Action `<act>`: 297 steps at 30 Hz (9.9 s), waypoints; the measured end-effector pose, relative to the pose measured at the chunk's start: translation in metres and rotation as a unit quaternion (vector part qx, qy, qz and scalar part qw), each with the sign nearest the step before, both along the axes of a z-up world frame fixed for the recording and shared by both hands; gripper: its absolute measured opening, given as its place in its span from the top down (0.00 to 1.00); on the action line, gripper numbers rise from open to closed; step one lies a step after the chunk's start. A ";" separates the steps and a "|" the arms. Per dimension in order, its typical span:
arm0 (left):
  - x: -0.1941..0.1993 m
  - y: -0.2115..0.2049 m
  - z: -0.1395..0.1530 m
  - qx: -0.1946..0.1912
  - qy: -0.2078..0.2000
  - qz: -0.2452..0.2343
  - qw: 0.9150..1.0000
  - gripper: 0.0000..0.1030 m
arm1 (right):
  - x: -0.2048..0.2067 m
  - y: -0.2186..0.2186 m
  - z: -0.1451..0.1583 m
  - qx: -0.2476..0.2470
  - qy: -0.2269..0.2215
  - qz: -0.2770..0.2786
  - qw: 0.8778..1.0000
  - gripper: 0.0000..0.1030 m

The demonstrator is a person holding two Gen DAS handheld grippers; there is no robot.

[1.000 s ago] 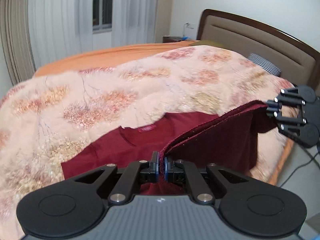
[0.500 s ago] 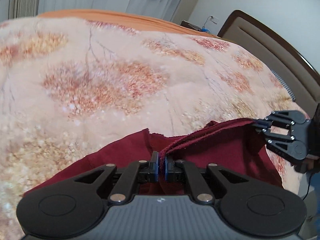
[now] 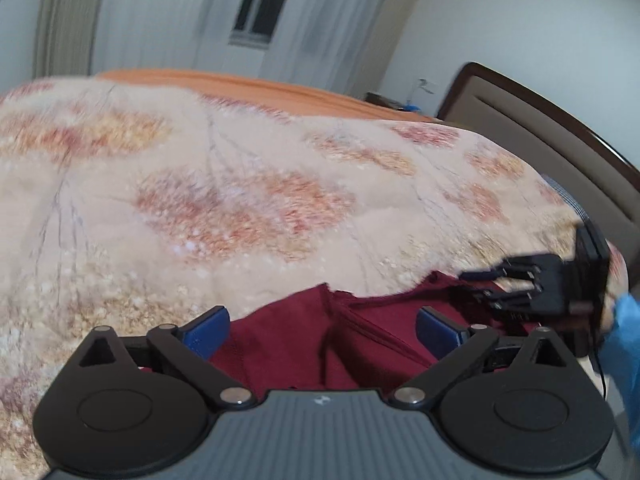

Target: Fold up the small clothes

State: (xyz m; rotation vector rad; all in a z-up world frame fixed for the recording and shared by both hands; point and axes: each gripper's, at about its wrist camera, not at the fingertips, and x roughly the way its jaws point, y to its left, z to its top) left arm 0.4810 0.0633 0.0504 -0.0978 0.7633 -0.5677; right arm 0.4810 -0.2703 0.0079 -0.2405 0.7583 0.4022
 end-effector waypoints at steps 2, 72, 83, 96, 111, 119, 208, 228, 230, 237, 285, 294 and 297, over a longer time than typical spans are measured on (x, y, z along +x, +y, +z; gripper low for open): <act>-0.021 -0.012 0.001 0.014 -0.015 -0.029 0.999 0.01 | -0.001 -0.007 0.004 0.028 0.003 -0.013 1.000 0.33; -0.195 -0.019 -0.069 0.137 -0.169 0.205 0.954 0.03 | -0.220 -0.018 -0.027 -0.075 -0.180 -0.161 0.968 0.01; -0.200 0.017 -0.101 0.078 -0.128 0.271 0.951 0.02 | -0.232 -0.031 -0.052 -0.048 -0.186 -0.232 0.954 0.01; -0.216 0.026 -0.084 0.074 -0.082 0.234 0.966 0.01 | -0.270 -0.013 -0.031 -0.034 -0.265 -0.239 0.933 0.01; -0.209 0.038 -0.072 -0.015 -0.033 0.275 0.961 0.00 | -0.153 0.109 0.009 -0.049 -0.223 -0.115 0.967 0.01; -0.207 0.024 -0.079 0.017 -0.054 0.265 0.963 0.00 | -0.060 0.149 -0.011 -0.112 -0.171 -0.106 0.973 0.01; -0.124 -0.145 0.039 -0.018 -0.092 0.120 0.988 0.82 | -0.286 0.071 -0.036 -0.035 -0.263 -0.167 0.950 0.01; -0.144 -0.319 -0.029 0.060 -0.021 -0.066 0.996 0.41 | -0.346 -0.005 -0.060 0.027 -0.215 -0.252 0.943 0.00; -0.145 -0.312 -0.023 0.041 -0.017 -0.072 0.996 0.24 | -0.347 -0.004 -0.060 0.030 -0.215 -0.253 0.943 0.00; -0.154 -0.278 -0.003 -0.001 -0.036 -0.031 0.999 0.00 | -0.348 -0.006 -0.061 0.037 -0.209 -0.258 0.943 0.00; -0.115 -0.173 -0.051 0.008 -0.034 0.153 0.988 0.00 | -0.226 -0.047 -0.006 0.071 -0.230 -0.304 0.922 0.00; -0.094 -0.178 -0.079 0.010 -0.011 0.145 0.989 0.00 | -0.181 -0.088 -0.042 0.064 -0.130 -0.342 0.928 0.00; -0.099 -0.173 -0.087 -0.007 -0.017 0.147 0.989 0.00 | -0.184 -0.097 -0.053 0.093 -0.127 -0.346 0.925 0.00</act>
